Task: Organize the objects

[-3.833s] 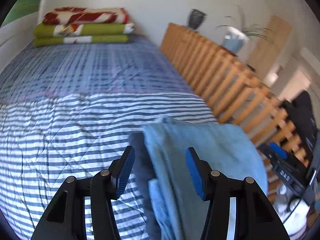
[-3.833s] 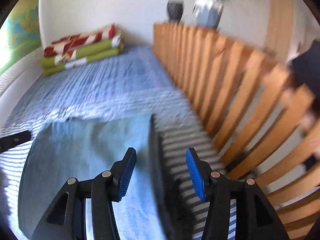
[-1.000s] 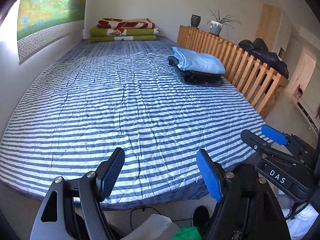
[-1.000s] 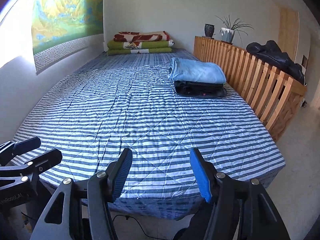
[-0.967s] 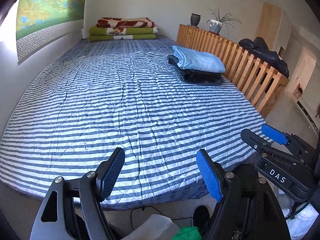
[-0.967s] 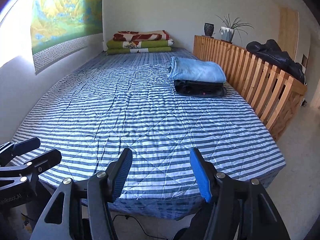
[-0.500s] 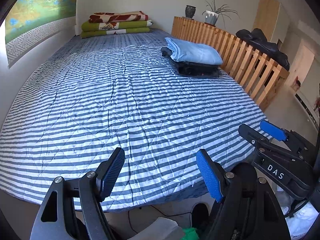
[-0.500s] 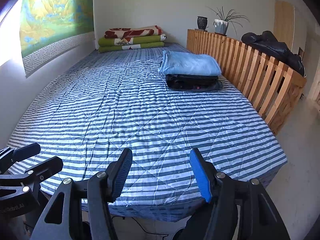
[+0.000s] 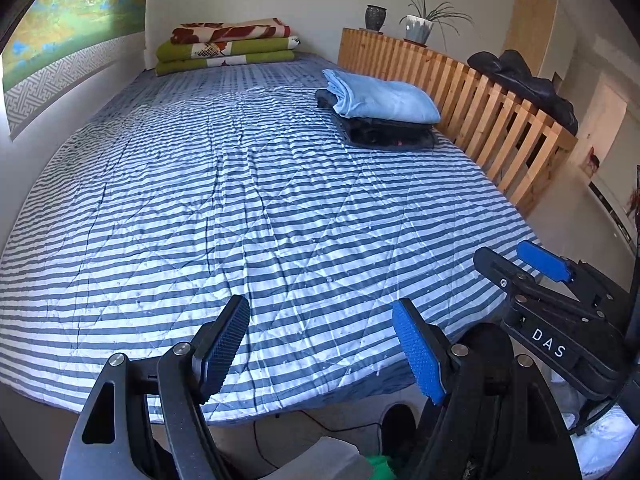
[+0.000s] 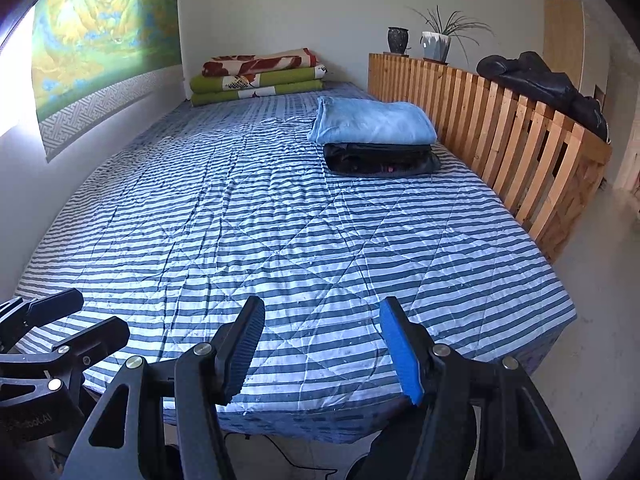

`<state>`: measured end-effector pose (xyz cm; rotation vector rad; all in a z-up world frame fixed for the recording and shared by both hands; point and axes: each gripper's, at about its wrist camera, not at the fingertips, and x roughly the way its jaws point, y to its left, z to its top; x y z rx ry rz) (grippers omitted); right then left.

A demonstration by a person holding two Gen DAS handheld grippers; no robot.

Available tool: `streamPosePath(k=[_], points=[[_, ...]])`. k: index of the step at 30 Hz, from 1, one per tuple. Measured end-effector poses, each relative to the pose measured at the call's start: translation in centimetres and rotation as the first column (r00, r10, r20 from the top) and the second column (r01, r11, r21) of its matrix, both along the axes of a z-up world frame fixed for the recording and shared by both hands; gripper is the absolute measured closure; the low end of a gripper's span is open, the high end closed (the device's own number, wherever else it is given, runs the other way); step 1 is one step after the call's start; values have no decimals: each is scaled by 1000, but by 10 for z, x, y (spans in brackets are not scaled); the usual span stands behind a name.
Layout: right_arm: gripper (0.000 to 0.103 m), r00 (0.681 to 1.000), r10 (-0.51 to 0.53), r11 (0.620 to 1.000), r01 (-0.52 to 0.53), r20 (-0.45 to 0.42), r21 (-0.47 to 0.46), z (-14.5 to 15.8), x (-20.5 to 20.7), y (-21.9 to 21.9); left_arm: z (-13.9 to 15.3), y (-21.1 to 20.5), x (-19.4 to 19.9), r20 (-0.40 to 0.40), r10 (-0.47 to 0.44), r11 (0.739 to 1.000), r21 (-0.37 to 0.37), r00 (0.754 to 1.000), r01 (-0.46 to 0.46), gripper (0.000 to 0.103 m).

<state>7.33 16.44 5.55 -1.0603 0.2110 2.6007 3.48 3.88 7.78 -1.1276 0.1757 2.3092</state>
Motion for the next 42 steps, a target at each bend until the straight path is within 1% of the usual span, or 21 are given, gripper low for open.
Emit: streamPosePath(k=[17, 42], points=[[47, 1000, 14, 1000, -14, 18, -5, -6, -5, -7, -5, -14, -8, 15, 20, 1000, 18, 1000, -20, 26], [47, 999, 13, 1000, -12, 30, -28, -13, -3, -8, -6, -10, -3, 16, 4, 1000, 18, 1000, -4, 26]])
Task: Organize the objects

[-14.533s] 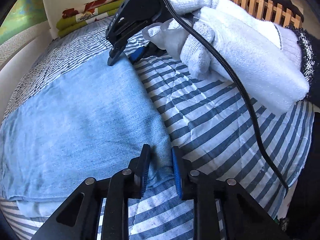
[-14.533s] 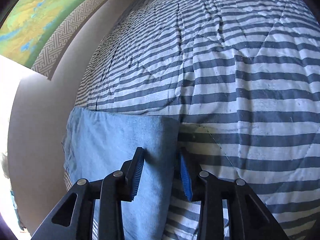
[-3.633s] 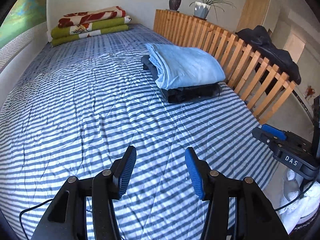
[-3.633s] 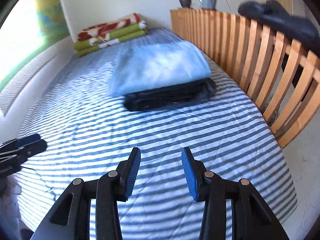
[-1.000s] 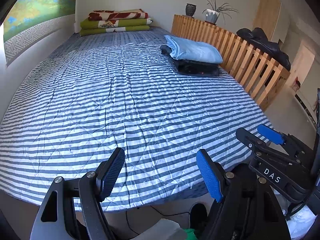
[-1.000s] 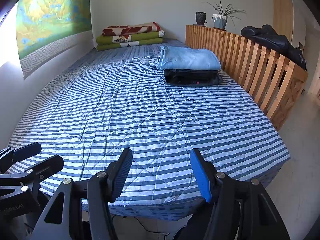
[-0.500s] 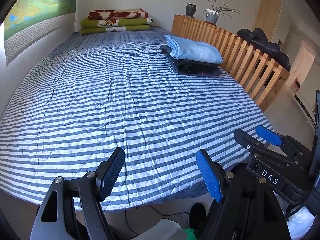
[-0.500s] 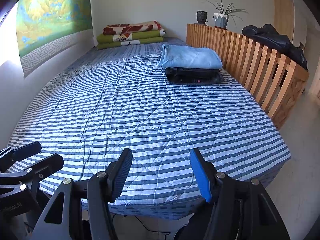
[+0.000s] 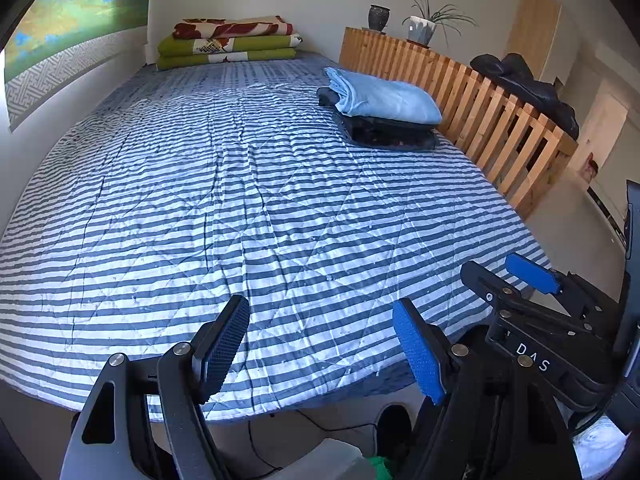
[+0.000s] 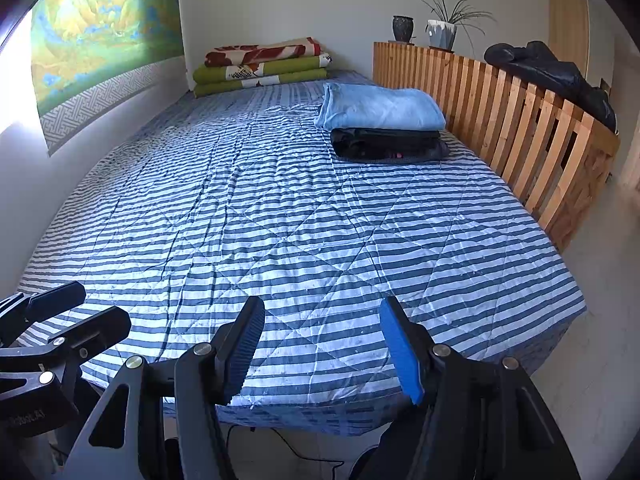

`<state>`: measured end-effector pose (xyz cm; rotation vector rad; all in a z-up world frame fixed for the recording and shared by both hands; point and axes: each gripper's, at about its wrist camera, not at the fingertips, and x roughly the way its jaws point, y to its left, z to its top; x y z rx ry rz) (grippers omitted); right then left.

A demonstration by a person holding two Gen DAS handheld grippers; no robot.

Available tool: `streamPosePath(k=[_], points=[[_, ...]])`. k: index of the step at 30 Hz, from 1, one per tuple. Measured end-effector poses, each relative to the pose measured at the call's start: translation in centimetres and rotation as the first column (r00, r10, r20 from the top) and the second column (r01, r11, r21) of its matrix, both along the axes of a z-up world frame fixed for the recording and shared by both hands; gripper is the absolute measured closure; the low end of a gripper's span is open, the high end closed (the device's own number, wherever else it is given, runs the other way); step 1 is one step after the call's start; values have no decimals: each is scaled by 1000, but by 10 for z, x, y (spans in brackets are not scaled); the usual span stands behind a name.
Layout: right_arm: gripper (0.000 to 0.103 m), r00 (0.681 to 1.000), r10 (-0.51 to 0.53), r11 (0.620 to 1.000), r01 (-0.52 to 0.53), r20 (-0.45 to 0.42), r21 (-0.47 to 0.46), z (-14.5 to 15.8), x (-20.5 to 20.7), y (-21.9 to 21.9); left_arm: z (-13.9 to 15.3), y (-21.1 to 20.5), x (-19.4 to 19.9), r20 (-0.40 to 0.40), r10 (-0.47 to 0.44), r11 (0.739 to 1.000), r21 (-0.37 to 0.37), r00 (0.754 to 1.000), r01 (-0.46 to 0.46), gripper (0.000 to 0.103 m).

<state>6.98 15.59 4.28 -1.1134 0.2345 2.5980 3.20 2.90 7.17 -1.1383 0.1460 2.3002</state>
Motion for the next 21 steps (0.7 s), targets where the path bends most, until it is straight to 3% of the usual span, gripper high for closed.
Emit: streamPosePath(k=[21], points=[[47, 1000, 3, 1000, -3, 13, -8, -5, -2, -3, -5, 1, -1, 9, -5, 1000, 0, 1000, 5, 26]])
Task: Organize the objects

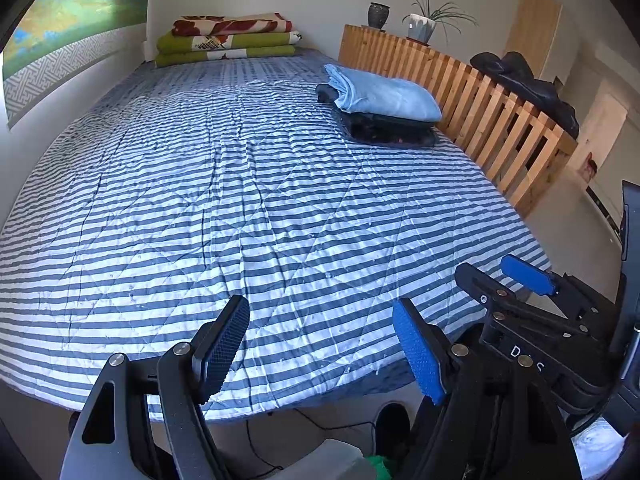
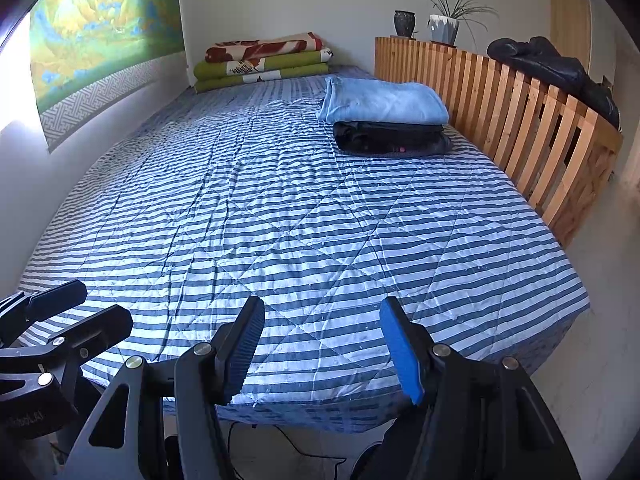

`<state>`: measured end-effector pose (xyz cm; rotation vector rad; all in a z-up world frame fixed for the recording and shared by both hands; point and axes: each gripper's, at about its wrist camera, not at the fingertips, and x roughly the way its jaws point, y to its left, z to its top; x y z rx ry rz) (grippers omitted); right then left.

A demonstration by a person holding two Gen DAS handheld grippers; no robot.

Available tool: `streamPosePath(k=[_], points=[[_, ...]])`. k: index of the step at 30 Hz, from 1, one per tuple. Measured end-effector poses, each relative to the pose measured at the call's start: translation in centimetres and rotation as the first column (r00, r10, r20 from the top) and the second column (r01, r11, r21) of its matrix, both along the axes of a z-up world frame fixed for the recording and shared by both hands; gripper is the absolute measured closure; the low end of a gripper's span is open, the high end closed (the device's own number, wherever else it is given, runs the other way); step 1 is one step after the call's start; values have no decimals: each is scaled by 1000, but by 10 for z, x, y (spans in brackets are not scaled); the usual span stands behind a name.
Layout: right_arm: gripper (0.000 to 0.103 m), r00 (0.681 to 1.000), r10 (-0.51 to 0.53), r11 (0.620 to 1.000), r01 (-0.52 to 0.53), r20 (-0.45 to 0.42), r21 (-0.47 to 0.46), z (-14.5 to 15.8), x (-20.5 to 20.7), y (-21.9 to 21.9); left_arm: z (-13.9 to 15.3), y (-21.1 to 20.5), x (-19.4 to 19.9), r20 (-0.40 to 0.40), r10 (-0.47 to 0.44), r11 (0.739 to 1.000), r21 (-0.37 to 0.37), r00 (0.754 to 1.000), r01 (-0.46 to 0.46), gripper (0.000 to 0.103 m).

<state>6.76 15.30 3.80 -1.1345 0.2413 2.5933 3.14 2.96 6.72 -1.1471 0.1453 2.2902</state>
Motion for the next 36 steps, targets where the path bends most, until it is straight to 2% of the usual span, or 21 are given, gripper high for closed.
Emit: streamPosePath(k=[26, 29, 36], points=[[47, 999, 24, 1000, -24, 24, -9, -7, -8, 4, -7, -3, -4, 10, -4, 1000, 3, 1000, 4, 26], [47, 999, 28, 1000, -28, 29, -11, -8, -10, 4, -9, -4, -7, 15, -2, 1000, 4, 1000, 2, 21], [47, 998, 37, 999, -36, 47, -17, -14, -15, 1, -12, -10, -14, 30, 9, 1000, 6, 1000, -9, 21]])
